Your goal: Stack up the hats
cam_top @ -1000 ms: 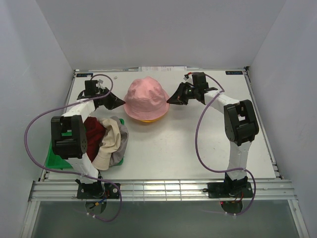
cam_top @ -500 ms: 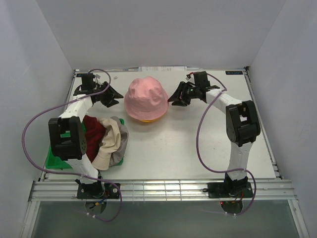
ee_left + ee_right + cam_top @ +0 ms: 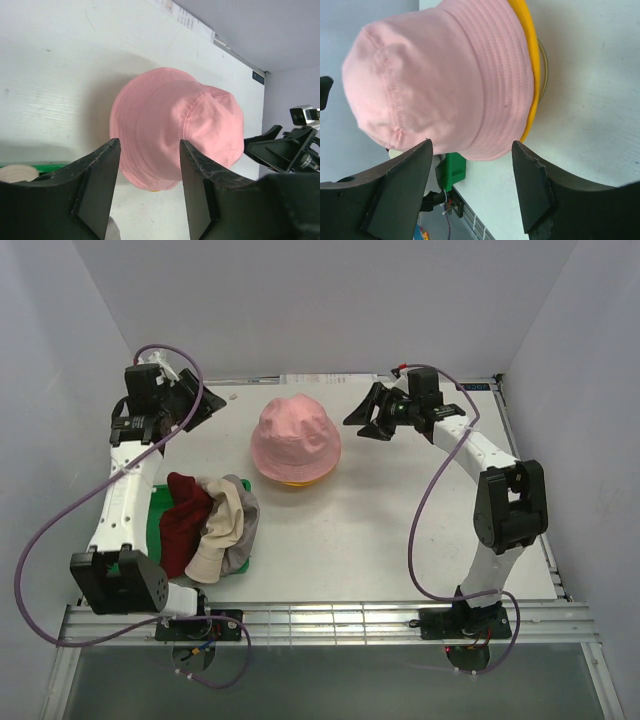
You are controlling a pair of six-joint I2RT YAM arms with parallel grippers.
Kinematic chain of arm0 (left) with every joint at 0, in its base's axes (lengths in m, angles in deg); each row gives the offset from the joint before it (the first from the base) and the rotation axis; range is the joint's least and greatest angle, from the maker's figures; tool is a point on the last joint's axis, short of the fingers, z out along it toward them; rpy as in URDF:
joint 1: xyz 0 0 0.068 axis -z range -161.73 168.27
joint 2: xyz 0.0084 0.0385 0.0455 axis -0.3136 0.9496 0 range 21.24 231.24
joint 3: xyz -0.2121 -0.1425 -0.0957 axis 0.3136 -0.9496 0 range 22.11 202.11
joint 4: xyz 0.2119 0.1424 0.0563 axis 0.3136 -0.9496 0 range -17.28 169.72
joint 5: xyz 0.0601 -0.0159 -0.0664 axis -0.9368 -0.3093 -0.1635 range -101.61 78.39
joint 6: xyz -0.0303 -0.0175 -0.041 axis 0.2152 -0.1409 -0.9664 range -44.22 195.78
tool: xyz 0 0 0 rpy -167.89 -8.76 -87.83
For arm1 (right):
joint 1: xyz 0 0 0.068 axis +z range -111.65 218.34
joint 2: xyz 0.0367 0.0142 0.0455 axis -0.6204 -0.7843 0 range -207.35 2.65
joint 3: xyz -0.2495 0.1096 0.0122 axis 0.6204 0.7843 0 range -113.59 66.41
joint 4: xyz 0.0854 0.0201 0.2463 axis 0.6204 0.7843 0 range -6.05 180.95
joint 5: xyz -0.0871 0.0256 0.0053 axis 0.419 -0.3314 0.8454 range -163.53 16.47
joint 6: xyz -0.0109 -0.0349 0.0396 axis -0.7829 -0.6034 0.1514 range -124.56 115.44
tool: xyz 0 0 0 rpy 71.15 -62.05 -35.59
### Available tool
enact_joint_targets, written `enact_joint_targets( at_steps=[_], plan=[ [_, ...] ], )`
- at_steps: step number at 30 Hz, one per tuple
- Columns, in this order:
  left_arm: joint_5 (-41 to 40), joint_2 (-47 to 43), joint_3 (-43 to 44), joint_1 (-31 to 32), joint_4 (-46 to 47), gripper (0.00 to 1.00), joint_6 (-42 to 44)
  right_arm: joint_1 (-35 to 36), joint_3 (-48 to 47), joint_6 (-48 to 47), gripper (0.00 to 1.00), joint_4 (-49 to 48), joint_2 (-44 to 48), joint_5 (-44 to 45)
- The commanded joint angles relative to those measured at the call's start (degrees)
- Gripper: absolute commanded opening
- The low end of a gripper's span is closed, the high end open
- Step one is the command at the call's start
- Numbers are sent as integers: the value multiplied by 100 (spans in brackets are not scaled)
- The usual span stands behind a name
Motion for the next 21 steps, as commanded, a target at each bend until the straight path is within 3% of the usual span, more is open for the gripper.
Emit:
enact_joint_targets(
  at_steps=[1,3,8,14,21],
  plan=[
    [-1114,-883,166,-25,-937,62,468,-38,189,-189,71,-4,493,9],
    [-1788,-1365,105,-16,-1211,64,626,-38,365,-242,71,-48,652,18],
    [-2425,-2202,-518,-16,-1871,68,952,-12,910,-348,71,-189,1171,-52],
    [-1917,-3019,-1493,-16,-2012,71,1382,41,894,-550,71,57,1330,-211],
    [-1740,-3082,-2030,-16,-2267,72,1707,67,981,-638,70,75,1330,-316]
  ],
)
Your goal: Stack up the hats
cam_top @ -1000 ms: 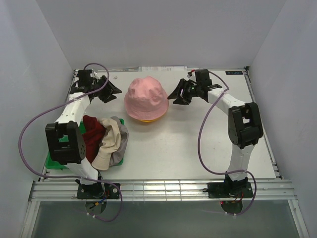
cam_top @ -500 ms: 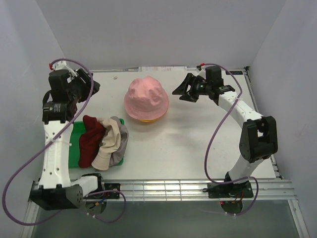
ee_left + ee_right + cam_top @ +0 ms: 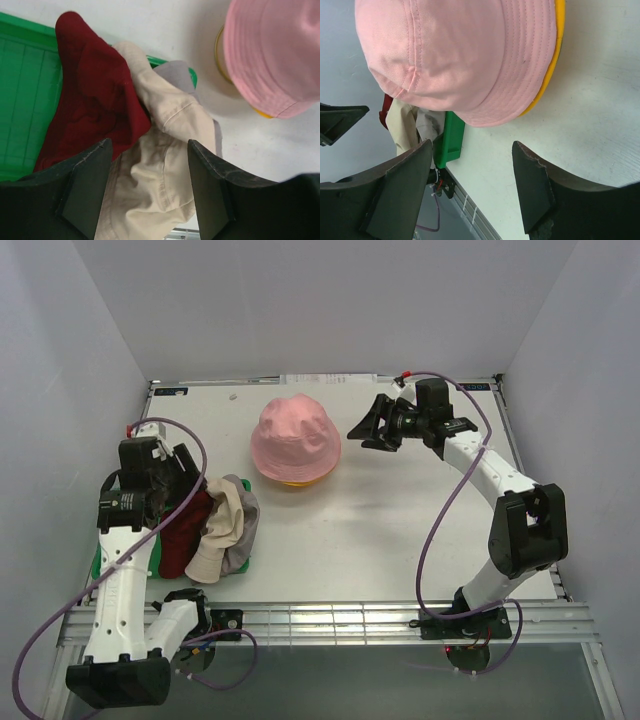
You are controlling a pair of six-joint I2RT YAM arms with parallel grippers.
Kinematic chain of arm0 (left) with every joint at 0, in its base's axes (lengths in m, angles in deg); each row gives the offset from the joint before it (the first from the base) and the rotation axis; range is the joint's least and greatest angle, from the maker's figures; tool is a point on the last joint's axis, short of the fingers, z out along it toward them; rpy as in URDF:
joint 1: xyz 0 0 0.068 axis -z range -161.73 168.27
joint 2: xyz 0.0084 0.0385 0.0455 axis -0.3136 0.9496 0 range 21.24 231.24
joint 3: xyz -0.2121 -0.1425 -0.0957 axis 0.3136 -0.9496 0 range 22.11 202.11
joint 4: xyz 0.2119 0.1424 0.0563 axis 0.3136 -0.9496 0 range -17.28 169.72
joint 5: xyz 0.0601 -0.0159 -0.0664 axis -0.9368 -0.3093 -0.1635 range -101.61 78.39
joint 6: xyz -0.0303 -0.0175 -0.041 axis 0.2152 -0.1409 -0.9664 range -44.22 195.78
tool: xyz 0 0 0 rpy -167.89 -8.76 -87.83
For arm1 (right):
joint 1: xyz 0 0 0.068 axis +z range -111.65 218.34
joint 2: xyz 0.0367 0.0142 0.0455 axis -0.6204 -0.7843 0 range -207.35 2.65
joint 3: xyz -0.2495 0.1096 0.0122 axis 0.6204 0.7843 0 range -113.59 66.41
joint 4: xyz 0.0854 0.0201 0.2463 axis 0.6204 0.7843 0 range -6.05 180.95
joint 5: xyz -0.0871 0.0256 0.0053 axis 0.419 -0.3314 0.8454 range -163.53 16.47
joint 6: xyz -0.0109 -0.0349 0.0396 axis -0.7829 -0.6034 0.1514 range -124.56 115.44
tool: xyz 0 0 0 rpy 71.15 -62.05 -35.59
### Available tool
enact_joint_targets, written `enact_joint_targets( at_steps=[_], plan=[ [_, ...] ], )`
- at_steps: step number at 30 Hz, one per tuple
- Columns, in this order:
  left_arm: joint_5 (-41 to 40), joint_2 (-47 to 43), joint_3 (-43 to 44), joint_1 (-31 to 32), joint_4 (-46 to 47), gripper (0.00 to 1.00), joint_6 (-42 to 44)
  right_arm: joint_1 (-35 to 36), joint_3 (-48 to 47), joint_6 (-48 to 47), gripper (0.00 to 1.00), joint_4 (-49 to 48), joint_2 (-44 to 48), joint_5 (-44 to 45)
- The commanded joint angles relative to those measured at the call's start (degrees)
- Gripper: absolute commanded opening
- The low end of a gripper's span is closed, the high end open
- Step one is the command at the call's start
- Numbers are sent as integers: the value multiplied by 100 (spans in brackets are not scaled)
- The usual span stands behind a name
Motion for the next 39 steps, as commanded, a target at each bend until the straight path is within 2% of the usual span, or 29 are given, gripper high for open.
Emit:
enact_joint_targets(
  at_steps=[1,8,21,25,26,28,30,31,32,33,36,39],
  plan=[
    [111,-59,-184,-11,-166,72,340,19,61,-157,70,14,204,-161],
    [41,204,-317,-11,-105,72,270,19,184,-104,70,-118,169,-214],
    [-328,477,-615,-11,-78,62,32,19,298,-43,69,-285,99,-275],
    [-337,538,-642,-11,-52,52,23,19,334,1,68,-338,125,-258],
    [-354,547,-651,-11,-43,45,23,19,325,1,68,-330,125,-249],
    [-390,600,-668,-11,-35,40,6,19,299,-8,68,-321,125,-249],
    [-407,635,-659,-11,-34,30,-3,19,281,1,68,-312,134,-249],
    [-416,679,-633,-11,-34,23,-12,28,255,10,68,-303,143,-249],
    [-425,688,-598,-11,-43,9,-3,19,237,10,68,-294,152,-258],
    [-425,705,-546,-11,-52,2,6,19,220,19,66,-294,152,-266],
    [-530,872,-72,-11,-166,0,93,19,79,10,64,-216,169,-275],
    [-705,1363,1007,-11,-438,0,208,28,-123,-34,64,-84,125,-293]
  ],
)
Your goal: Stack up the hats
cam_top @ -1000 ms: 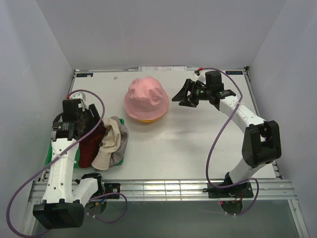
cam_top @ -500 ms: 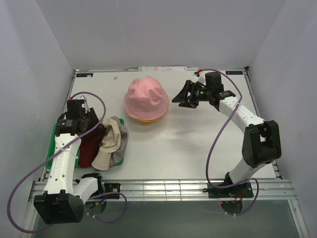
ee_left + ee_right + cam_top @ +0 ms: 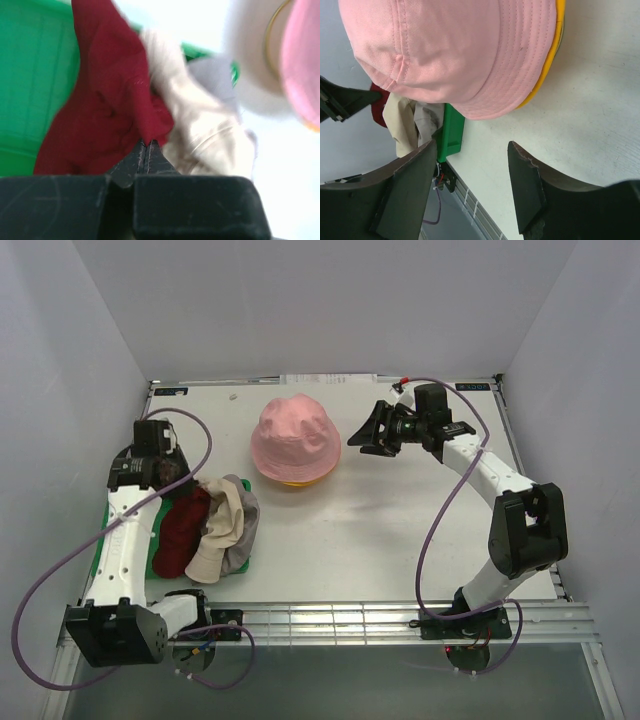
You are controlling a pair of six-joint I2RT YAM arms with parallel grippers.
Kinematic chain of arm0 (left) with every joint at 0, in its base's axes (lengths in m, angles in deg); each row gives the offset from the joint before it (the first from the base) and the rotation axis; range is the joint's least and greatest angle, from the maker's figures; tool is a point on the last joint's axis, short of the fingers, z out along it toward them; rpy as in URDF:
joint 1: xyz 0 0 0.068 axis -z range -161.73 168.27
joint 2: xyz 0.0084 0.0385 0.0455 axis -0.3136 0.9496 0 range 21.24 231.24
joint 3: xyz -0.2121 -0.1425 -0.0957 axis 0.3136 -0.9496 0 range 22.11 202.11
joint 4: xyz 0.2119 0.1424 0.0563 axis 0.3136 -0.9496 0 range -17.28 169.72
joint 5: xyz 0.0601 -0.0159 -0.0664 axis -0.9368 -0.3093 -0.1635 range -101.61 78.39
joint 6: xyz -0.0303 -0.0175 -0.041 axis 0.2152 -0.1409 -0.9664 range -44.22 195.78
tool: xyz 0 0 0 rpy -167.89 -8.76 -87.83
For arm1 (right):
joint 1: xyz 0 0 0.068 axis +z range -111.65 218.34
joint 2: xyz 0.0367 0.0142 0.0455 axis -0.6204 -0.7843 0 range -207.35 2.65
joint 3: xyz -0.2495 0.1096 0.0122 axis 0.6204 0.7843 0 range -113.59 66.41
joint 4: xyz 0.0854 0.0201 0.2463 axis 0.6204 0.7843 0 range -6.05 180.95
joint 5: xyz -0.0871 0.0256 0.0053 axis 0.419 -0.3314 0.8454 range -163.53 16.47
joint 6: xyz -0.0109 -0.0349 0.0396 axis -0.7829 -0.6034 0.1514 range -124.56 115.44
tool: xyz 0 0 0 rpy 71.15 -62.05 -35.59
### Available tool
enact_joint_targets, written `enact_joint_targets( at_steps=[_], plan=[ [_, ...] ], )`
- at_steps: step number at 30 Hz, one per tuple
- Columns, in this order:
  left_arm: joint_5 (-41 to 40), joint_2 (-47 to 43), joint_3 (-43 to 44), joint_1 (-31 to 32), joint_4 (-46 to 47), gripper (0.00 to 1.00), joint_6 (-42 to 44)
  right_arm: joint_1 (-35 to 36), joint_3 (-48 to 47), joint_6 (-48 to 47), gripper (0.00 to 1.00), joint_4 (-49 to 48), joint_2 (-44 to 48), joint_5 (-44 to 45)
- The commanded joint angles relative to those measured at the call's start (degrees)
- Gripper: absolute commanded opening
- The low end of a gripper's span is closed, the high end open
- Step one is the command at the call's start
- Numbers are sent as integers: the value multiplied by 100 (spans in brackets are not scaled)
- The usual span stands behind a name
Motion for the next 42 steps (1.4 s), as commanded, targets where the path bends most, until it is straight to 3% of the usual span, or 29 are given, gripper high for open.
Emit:
enact_joint_targets(
  at_steps=[1,2,5,11,20,29,34,42],
  plan=[
    [-314,348,1241,-11,-180,0,175,30,-416,-43,64,30,97,-140],
    [-489,627,1844,-11,-295,0,236,39,-460,-51,64,39,88,-157],
    [-771,806,2542,-3,-507,0,211,57,-504,-60,64,109,97,-149],
    [-614,876,3316,-3,-507,0,0,74,-864,-219,64,417,44,-140],
    [1054,1245,5031,-3,353,0,-764,197,-1664,429,67,49,-53,-456],
    [3005,1351,4532,-3,2576,0,-2144,390,-1577,2530,75,-2692,-316,-852],
    [3446,1395,4189,103,3813,0,-2768,732,-1795,3348,78,-3344,-588,-633],
    [3561,1483,3969,401,4519,0,-3112,1154,-1541,4404,79,-4556,-904,-105]
  ],
)
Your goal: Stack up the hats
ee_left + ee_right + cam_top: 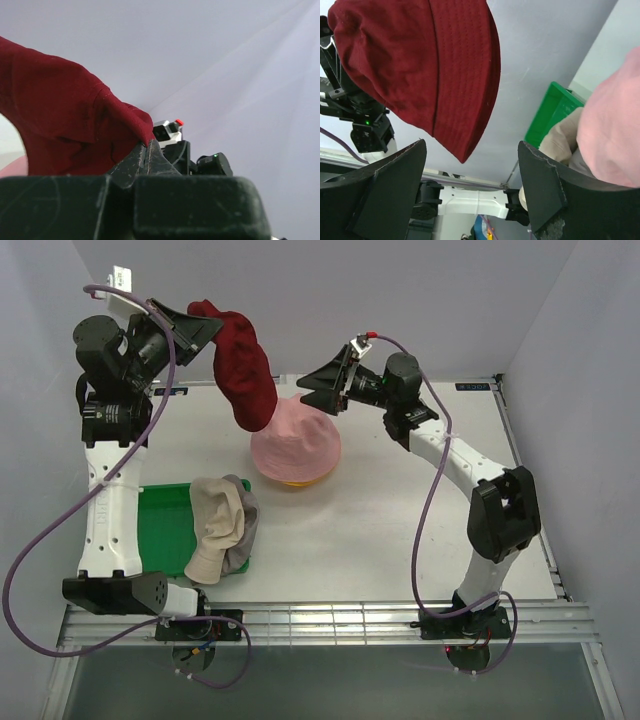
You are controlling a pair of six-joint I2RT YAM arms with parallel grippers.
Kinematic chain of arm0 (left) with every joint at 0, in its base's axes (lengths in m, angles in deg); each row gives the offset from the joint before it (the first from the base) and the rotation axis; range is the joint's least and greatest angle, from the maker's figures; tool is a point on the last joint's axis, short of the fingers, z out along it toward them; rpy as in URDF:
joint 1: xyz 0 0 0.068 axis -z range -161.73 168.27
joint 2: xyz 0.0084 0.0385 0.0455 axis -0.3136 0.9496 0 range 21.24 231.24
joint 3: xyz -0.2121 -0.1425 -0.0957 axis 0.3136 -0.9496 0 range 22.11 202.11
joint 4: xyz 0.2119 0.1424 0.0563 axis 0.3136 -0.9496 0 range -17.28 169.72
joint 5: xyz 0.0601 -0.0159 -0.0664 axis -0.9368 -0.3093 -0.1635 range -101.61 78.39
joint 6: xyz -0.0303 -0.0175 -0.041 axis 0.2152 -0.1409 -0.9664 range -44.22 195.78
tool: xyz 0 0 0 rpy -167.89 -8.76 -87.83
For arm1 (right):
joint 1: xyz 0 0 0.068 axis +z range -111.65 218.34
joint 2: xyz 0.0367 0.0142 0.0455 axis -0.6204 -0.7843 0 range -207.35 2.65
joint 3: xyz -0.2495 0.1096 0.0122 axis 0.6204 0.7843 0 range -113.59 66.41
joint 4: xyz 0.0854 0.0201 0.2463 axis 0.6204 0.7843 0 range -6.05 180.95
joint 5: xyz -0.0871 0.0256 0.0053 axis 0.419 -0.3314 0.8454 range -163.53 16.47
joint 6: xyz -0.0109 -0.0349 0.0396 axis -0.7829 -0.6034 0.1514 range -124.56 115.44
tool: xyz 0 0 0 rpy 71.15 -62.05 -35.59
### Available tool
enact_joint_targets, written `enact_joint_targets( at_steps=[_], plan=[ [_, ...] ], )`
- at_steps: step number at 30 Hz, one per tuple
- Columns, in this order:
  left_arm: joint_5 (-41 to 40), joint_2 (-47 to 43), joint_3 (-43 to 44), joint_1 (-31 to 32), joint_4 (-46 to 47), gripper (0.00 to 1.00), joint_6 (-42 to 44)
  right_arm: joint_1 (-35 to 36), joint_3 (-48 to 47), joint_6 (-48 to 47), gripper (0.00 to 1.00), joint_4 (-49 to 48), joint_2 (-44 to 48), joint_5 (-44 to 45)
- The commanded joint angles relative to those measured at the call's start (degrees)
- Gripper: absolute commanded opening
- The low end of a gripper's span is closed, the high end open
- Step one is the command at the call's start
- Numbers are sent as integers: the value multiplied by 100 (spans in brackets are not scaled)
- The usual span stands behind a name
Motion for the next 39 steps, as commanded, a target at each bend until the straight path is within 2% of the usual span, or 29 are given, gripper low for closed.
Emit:
enact_joint_targets(
  at_steps=[1,9,16,25,39],
  plan=[
    [210,-117,-116,190,750,0,-283,150,-20,695,79,-1073,-109,317],
    [157,-117,-196,313,838,0,-301,510,-204,1073,80,-1390,-435,651],
    [219,-152,-240,313,733,0,-179,554,-29,1346,79,-1777,-497,818],
    [184,-416,-802,322,777,0,-108,633,-416,1504,77,-1865,-751,827],
    [201,-372,-592,322,698,0,-55,686,-275,1574,75,-2031,-822,801]
  ],
)
